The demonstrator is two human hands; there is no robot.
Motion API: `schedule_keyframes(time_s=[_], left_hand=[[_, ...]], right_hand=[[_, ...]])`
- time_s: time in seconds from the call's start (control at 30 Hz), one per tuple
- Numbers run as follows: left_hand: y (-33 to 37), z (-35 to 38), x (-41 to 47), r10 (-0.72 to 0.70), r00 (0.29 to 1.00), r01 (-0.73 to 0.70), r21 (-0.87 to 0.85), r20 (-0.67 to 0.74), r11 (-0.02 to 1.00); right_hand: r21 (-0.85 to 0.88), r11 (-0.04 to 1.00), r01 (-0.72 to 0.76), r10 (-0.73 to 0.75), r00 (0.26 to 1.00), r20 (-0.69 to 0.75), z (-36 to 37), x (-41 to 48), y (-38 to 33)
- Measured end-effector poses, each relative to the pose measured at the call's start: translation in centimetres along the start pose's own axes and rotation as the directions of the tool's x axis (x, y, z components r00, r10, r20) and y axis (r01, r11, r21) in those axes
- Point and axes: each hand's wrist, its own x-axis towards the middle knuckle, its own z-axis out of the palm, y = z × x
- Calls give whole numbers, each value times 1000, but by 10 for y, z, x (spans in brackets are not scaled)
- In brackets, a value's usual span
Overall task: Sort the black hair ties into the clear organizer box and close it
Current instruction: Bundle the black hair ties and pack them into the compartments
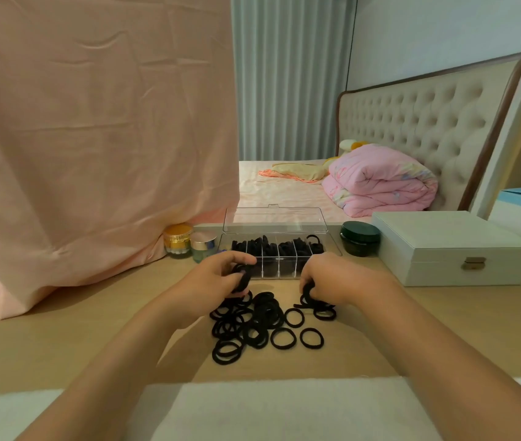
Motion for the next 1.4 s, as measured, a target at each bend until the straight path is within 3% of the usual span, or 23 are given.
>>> schedule_keyframes(time_s=[0.17, 0.3, 0.43, 0.63, 0.8, 0.97, 1.2, 1.27, 1.4], left_hand=[[7, 8, 3, -56, 994, 52, 51, 96, 997], [20, 16, 12, -12, 997, -5, 216, 80, 976], [35, 32, 24, 29, 993, -64, 315, 115, 947], [38, 58, 36, 19, 969, -151, 531, 245, 834], [38, 66, 39, 35, 959, -219, 660, 280, 719], [40, 69, 37, -22, 954, -247, 825, 300, 508], [39, 69, 37, -7, 950, -288, 882, 314, 371], [34, 67, 37, 34, 952, -290, 863, 304, 413], [28, 57, 43, 106, 966, -243, 691, 235, 681]], right_hand=[[95, 995, 38, -36, 999, -15, -2, -4, 6], [343, 929, 139, -111, 989, -99, -23, -10, 15], [411, 899, 150, -102, 985, -138, -44, -19, 31], [311, 950, 16, -10, 1000, -22, -32, -14, 41], [191, 979, -76, 81, 997, -19, -15, -4, 43], [136, 985, -109, 113, 994, -16, -3, 2, 33], [49, 993, -107, 107, 994, 10, -4, 0, 23], [62, 994, -93, 92, 996, 19, -7, -3, 23], [281, 958, -49, 40, 999, 37, -25, -12, 30]])
